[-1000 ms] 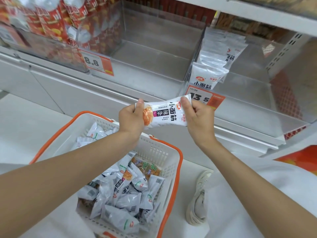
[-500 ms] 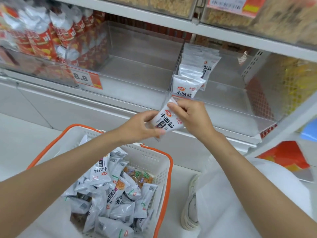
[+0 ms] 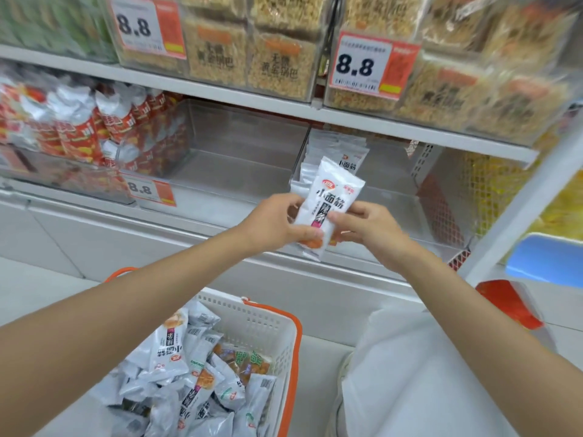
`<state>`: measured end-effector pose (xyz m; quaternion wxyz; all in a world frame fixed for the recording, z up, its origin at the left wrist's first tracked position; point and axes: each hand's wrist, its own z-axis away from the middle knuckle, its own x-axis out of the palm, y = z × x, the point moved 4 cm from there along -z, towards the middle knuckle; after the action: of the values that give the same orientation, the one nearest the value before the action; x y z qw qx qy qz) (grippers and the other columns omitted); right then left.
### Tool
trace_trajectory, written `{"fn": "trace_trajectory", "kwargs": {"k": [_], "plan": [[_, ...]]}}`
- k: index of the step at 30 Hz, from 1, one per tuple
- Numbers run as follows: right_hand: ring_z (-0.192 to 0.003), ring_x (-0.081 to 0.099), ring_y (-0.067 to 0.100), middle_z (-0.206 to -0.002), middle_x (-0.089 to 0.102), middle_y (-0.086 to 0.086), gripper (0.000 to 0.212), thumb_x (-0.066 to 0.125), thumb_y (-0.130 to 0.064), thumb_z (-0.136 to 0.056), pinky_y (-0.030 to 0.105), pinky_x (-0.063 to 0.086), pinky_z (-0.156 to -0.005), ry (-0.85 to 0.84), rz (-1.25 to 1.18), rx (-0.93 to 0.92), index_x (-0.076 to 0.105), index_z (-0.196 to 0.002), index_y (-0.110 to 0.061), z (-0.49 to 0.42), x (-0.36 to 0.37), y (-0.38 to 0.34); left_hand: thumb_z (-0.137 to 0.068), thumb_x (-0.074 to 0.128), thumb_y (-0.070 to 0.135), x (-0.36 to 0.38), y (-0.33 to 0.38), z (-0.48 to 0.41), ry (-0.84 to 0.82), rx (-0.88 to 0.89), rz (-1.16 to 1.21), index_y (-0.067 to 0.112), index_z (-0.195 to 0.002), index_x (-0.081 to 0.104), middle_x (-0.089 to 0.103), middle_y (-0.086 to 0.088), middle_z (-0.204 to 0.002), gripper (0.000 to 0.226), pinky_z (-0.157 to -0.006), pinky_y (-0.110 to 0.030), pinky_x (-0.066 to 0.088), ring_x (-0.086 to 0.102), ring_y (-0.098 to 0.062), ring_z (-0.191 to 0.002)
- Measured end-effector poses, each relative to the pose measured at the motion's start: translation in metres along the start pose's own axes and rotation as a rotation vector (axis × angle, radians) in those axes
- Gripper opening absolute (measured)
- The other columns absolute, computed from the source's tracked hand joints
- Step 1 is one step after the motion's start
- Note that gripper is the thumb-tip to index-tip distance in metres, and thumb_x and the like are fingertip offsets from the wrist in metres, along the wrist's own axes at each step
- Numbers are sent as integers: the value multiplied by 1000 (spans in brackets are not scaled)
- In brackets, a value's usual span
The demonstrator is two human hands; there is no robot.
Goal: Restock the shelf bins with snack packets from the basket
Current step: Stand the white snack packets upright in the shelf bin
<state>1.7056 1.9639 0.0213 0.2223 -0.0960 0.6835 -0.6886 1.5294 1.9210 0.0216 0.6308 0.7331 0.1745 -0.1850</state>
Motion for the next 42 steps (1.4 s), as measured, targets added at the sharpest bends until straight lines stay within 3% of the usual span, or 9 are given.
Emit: {"fn": "trace_trajectory", "kwargs": {"k": [3, 6, 11, 17, 20, 24, 31, 39, 42], "plan": [[-72, 69, 14, -91, 75, 6, 13, 65, -15, -91, 21, 52, -61, 183, -110, 11, 70, -102, -8, -8, -38, -6, -71, 83, 41, -5, 20, -25, 67, 19, -68, 20, -112, 63, 67, 1, -97, 50, -71, -28, 54, 65, -13, -80], [-65, 68, 13, -81, 75, 3, 5, 64, -13, -92, 19, 53, -55, 308, -165, 34, 68, -94, -10, -26, -78, -5, -83, 73, 40, -15, 31, -57, 121, 53, -161, 20, -107, 61, 64, 3, -94, 34, -69, -23, 49, 60, -11, -79], [-76, 68, 21, -95, 71, 11, 4, 68, -11, -90, 26, 57, -65, 434, -29, 72, 64, -89, -10, -75, -111, 9, -94, 60, 27, -14, 30, -119, 137, 64, -312, 17, -113, 62, 60, 1, -102, 22, -79, -31, 49, 59, -20, -97], [-84, 69, 30, -105, 70, 15, 15, 69, -12, -89, 45, 58, -81, 337, 213, 127, 64, -100, -4, -157, -92, 40, -99, 48, 25, 9, 23, -190, 11, 34, -624, 19, -131, 55, 52, -7, -138, 33, -98, -31, 43, 50, -28, -122], [-89, 69, 27, -107, 70, 12, 30, 71, -21, -86, 30, 53, -71, 397, 514, 136, 63, -111, -4, -187, -87, 51, -103, 39, 29, 14, 24, -211, 29, 62, -817, 28, -140, 46, 43, -1, -149, 38, -105, -33, 39, 42, -27, -132], [-108, 62, 24, -117, 65, 4, 56, 81, -24, -73, 29, 49, -81, 391, 533, 201, 54, -121, -10, -203, -79, 72, -104, 30, 25, 19, 13, -227, -52, 109, -861, 29, -136, 52, 46, 1, -147, 39, -105, -35, 39, 44, -26, -131], [-89, 69, 23, -98, 72, 5, 30, 62, -27, -80, 37, 58, -75, 291, 470, 274, 62, -106, -11, -215, -75, 87, -105, 30, 28, 17, 2, -228, -42, 97, -709, 36, -147, 33, 31, 8, -156, 44, -115, -35, 27, 26, -21, -144], [-95, 67, 20, -103, 71, 0, 41, 84, -30, -71, 38, 57, -88, 254, 422, 280, 66, -104, -16, -201, -70, 84, -103, 31, 25, 18, -4, -232, -111, 83, -703, 19, -113, 66, 53, 7, -136, 37, -110, -37, 34, 46, -17, -125], [-85, 63, 17, -93, 69, -1, 36, 83, -38, -74, 31, 53, -82, 241, 450, 347, 63, -95, -16, -188, -72, 76, -99, 33, 24, 16, -8, -234, -84, 70, -678, 24, -87, 46, 46, 5, -98, 18, -85, -31, 38, 40, -16, -92]]}}
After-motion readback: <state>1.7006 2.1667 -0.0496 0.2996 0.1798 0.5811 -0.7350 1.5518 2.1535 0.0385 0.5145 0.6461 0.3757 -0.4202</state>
